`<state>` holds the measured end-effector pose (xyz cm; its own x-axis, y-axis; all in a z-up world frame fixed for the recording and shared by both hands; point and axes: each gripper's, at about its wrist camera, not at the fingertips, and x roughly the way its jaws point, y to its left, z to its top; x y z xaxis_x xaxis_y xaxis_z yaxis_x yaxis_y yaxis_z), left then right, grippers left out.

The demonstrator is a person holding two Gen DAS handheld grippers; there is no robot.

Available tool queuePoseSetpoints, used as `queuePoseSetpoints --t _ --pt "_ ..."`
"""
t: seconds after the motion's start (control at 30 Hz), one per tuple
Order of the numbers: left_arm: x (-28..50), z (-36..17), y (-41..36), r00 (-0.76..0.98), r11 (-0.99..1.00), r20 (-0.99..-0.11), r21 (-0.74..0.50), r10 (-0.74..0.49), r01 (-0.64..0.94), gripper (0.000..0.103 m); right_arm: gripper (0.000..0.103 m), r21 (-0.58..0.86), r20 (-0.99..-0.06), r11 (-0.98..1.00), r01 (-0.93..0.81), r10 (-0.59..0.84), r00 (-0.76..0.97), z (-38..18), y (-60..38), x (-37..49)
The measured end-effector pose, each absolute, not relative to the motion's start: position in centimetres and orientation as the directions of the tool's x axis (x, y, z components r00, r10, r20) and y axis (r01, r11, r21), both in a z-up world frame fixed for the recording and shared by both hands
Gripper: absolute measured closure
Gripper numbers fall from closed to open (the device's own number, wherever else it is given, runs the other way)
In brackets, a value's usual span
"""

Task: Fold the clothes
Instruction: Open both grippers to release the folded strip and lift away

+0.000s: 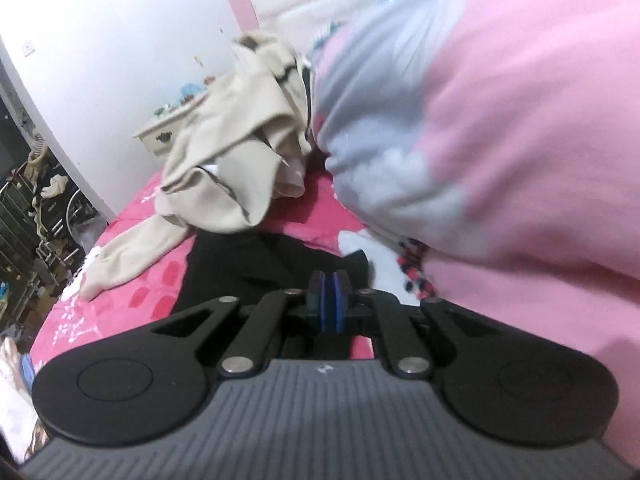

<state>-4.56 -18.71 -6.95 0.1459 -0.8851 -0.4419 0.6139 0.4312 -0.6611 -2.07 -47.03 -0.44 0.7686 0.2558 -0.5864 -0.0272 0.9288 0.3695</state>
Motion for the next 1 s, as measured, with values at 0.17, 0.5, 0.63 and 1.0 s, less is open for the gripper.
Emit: queuePoseSetpoints --t 0.17,0.5,0.63,1.0 --pt "-4.4 -4.2 -16.1 0.191 0.401 -0.358 -0.728 -0.914 0.556 0.04 0.097 0.32 -0.559 0.947 0.021 0.171 0.812 2.9 -47.7 -11.1" --pt "-5.5 2.4 -5.5 0.373 0.435 -0.275 -0.773 -0.886 0.462 0.035 0.09 0.481 -0.437 0.875 0.055 0.186 0.88 10.3 -46.7 -28.4" --pt "-7.5 2.1 -1.6 0.391 0.513 -0.361 -0.747 -0.847 0.423 0.035 0.074 0.706 -0.352 0.708 -0.022 0.378 0.857 11.6 -45.0 -31.8" --pt "-14.8 -6.9 -2.1 0.222 0.621 -0.656 -0.473 -0.722 0.625 0.046 0.065 0.826 -0.562 0.434 0.361 0.569 0.6 -3.3 -35.2 -20.6"
